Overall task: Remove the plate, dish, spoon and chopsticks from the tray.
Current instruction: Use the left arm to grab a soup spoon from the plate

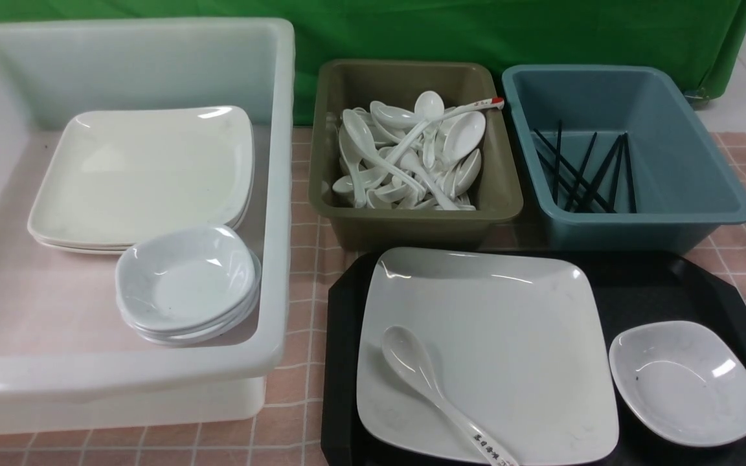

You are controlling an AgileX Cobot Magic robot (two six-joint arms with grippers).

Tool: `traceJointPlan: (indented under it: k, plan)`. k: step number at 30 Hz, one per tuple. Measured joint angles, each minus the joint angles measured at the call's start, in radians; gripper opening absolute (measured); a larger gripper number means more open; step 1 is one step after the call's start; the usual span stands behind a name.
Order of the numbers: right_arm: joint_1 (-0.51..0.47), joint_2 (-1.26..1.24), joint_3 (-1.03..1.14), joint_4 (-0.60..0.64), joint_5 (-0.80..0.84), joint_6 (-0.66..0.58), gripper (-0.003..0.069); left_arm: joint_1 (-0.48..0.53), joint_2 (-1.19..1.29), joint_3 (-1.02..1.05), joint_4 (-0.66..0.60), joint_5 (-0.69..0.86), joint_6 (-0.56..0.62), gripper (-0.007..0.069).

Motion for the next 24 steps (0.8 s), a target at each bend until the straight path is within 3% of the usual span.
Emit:
traceJointPlan:
  k: [13,20,24]
  plan:
    - [-0.002,0.0,-0.001,0.0,0.009,-0.008,0.0224,0.0,0.0,0.0,0.0,-0.003,0.0,0.002]
    - [-0.002,0.0,-0.01,0.0,0.071,-0.198,0.0237,0.0,0.0,0.0,0.0,-0.004,0.0,0.002]
    - [-0.002,0.0,-0.01,0.0,0.071,-0.228,0.0239,0.0,0.0,0.0,0.0,-0.004,0.007,0.002]
